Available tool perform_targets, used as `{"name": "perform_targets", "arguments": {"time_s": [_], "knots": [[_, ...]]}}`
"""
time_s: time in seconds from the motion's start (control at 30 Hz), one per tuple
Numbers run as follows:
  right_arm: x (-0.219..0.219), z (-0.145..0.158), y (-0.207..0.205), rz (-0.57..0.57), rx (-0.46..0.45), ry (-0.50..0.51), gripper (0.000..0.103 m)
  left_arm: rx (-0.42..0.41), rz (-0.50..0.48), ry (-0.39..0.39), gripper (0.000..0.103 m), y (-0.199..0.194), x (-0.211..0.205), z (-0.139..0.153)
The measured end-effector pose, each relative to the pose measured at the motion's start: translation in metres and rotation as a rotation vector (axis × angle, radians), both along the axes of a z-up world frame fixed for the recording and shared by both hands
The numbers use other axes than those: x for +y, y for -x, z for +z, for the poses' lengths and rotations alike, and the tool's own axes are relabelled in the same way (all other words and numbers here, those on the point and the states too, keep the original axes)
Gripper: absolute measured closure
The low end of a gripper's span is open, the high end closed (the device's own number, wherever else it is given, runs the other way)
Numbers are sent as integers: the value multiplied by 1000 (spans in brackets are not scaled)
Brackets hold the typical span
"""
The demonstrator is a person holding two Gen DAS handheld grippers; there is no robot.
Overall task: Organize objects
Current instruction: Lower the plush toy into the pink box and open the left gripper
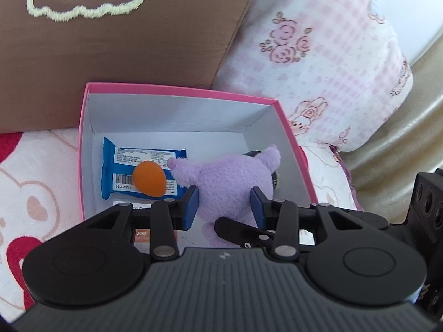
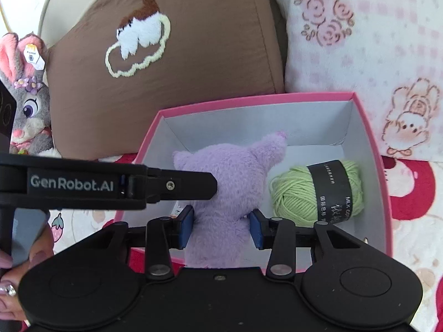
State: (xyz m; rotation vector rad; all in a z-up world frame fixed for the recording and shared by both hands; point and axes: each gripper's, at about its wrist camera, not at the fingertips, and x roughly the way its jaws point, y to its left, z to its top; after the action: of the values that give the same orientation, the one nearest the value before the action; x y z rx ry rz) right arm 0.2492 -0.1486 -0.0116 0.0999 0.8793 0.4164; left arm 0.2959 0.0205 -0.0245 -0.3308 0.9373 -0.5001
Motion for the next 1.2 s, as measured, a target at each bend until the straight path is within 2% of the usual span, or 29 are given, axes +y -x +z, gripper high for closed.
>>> {"name": "perform_targets", "arguments": {"time_s": [0.13, 0.3, 0.5, 0.63, 0.8, 0.9, 0.93, 1.0, 1.03, 1.07, 1.2], "knots": [[-2, -15, -14, 17, 21, -4, 56, 10, 3, 8, 65, -13, -2, -9], [-1, -32, -27, 30, 40, 3, 56, 6, -17, -72, 65, -25, -15, -14], [4, -43, -38, 56, 53, 59, 57, 27, 6, -89, 65, -32, -18, -29], [12, -51, -42, 119, 80, 95, 56, -9, 4, -194, 65, -32, -20, -38], [11, -54, -33, 126, 25, 143, 55, -15, 1, -216, 66, -32, -18, -44], [6, -53, -28, 119, -11, 150, 55, -35, 22, -289, 67, -34, -20, -48], [5, -52, -26, 117, -33, 159, 57, -43, 29, -298, 67, -35, -20, -49], [5, -52, -24, 118, -63, 175, 67, -44, 40, -280, 67, -35, -17, -49], [5, -52, -26, 117, -66, 174, 77, -42, 47, -270, 67, -35, -15, -49], [4, -52, -27, 113, -66, 170, 81, -45, 51, -263, 69, -34, -14, -48], [0, -46, -29, 87, -99, 113, 81, -97, 61, -252, 71, -31, -14, -40]]}}
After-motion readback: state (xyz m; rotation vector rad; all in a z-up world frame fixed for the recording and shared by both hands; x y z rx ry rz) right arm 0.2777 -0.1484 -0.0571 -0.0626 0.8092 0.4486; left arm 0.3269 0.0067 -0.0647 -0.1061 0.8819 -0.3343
